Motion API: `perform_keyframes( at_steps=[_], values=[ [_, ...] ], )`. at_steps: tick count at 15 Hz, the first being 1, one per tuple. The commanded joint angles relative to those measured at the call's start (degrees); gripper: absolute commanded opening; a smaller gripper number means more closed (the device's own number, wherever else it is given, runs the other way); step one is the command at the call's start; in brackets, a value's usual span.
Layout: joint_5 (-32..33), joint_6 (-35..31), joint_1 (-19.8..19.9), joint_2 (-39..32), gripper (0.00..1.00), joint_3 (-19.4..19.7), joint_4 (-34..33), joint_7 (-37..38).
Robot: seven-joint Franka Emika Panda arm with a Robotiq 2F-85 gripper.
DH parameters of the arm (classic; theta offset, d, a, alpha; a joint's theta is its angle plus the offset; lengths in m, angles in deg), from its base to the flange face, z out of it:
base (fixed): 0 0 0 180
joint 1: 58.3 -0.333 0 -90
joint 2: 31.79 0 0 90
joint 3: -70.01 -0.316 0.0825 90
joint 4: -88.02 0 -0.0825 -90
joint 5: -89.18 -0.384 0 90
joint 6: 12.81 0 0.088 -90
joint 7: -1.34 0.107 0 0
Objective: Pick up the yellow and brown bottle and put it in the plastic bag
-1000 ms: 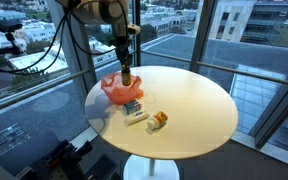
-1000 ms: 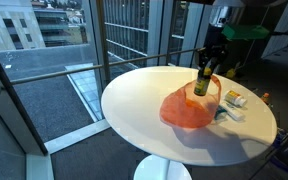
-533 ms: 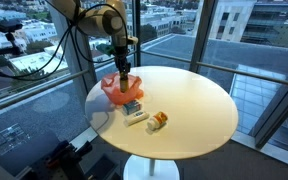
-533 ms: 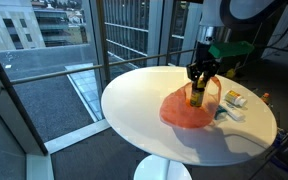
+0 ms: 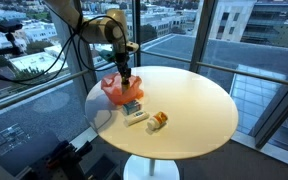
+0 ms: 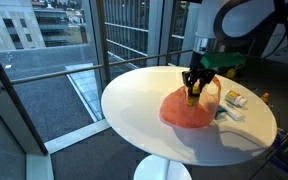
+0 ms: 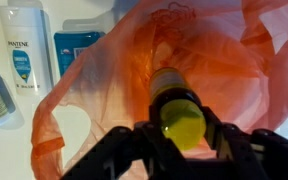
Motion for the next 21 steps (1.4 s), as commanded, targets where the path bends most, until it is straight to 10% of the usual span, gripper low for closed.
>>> perform_keyframes(
  at_steps=[1, 9, 10, 15, 21],
  values=[
    [0.89, -2.04, -1.13, -0.32, 0.20, 1.39, 0.79, 2.34],
    [0.41, -2.46, -1.25, -1.16, 0.20, 2.26, 1.47, 2.52],
    [0.49, -2.42, -1.27, -1.13, 0.61, 2.36, 1.56, 2.57],
    [0.87, -1.95, -1.37, 0.17, 0.99, 2.68, 2.44, 2.57],
    [-0.10, 0.74, -0.51, 5.35, 1.00, 1.95, 5.47, -0.12]
  ],
)
